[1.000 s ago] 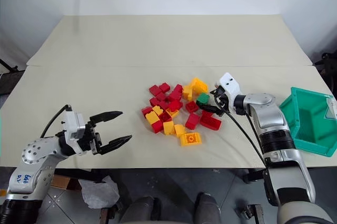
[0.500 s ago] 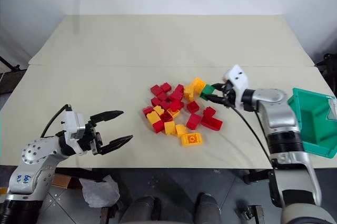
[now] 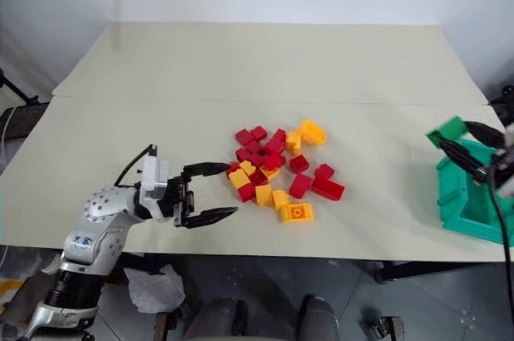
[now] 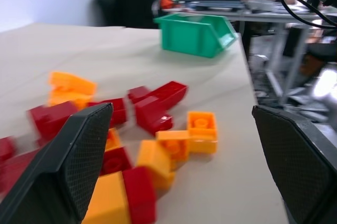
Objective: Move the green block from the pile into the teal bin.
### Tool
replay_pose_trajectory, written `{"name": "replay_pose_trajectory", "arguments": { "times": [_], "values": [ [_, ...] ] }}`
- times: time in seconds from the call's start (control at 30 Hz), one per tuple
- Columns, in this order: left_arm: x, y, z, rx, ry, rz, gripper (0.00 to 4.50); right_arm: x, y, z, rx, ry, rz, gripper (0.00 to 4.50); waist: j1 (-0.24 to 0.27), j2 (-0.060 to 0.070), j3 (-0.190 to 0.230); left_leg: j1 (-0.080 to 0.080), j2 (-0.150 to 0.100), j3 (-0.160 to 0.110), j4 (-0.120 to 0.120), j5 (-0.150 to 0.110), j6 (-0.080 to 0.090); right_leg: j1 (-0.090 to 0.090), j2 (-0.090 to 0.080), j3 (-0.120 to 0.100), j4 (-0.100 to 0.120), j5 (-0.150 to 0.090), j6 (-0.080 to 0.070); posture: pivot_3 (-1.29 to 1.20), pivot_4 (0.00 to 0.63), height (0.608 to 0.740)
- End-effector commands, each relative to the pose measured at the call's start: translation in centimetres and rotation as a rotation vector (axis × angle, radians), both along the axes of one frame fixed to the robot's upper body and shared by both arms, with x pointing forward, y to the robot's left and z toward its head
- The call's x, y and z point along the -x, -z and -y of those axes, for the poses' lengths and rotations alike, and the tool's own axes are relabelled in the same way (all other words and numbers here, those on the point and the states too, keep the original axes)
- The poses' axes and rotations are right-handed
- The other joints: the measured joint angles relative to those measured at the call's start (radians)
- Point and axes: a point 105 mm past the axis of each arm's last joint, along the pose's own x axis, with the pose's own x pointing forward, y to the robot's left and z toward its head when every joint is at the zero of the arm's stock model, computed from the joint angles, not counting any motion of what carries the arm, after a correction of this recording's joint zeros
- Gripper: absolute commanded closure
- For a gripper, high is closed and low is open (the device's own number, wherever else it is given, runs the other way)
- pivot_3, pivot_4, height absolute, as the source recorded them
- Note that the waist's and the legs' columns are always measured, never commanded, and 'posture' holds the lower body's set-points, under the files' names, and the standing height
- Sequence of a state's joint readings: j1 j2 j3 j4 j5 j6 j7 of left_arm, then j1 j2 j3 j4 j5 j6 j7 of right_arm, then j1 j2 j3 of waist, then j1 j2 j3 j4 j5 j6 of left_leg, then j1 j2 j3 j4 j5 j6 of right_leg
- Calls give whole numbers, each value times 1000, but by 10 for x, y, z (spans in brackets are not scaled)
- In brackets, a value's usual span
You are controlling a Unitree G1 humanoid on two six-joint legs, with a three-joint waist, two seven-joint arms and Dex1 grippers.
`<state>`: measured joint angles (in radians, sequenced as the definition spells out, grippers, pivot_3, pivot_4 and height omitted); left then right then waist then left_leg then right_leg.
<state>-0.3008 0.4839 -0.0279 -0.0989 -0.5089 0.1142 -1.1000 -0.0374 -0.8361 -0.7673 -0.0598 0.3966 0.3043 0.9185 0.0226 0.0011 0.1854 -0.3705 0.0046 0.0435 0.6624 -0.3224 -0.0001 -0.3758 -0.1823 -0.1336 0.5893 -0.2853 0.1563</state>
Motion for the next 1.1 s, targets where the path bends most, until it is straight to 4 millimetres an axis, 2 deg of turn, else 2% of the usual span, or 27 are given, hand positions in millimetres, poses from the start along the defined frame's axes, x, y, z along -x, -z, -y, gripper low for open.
{"name": "replay_pose_trajectory", "arguments": {
  "times": [0.03,0.17,0.33,0.57,0.6,0.7,0.87,0.93,1.03,1.1],
  "values": [
    [-3,-6,3,7,27,33,0,14,-10,18,20,109,46,2458,-6,0,0,0,0,1,0,0,0,0,0,1,0,0,0,0,150,740],
    [-4,-8,7,9,39,45,0,16,8,49,12,274,8,2458,-12,0,0,1,0,2,1,0,1,0,0,3,0,0,0,0,150,740],
    [-2,-7,2,16,3,49,0,3,31,67,-71,351,-97,2458,-10,0,0,1,0,2,2,0,1,0,0,3,0,0,0,0,150,740],
    [-1,-6,-6,15,-53,53,0,-5,21,61,-42,289,-98,35,-8,2,0,0,0,3,2,-1,1,0,0,3,0,0,0,0,150,740],
    [-1,-5,-8,9,-65,53,0,-6,13,58,-47,268,-71,35,-7,2,0,0,0,3,2,-1,1,0,0,3,0,0,0,0,150,740],
    [-4,-3,-16,1,-116,43,0,-5,-21,27,-81,55,93,35,-2,2,0,0,0,3,2,-1,2,0,0,3,-1,0,0,0,150,740],
    [-8,1,-34,-26,-185,40,0,-8,-20,0,-58,-85,55,35,0,2,0,0,1,2,3,-1,2,0,0,3,0,0,0,0,150,740],
    [-10,1,-42,-29,-222,37,0,-12,-24,-17,-67,-156,77,35,1,2,0,0,0,2,3,-1,2,0,0,3,0,0,0,0,150,740],
    [-13,0,-57,-37,-288,46,0,-15,-24,-53,-71,-307,68,35,1,2,0,0,1,2,3,-1,2,0,0,3,0,0,0,0,150,740],
    [-15,1,-70,-69,-362,80,0,-13,-15,-90,-42,-475,19,35,-1,2,0,0,1,2,3,-1,2,0,0,3,0,0,0,0,150,740]
  ]
}}
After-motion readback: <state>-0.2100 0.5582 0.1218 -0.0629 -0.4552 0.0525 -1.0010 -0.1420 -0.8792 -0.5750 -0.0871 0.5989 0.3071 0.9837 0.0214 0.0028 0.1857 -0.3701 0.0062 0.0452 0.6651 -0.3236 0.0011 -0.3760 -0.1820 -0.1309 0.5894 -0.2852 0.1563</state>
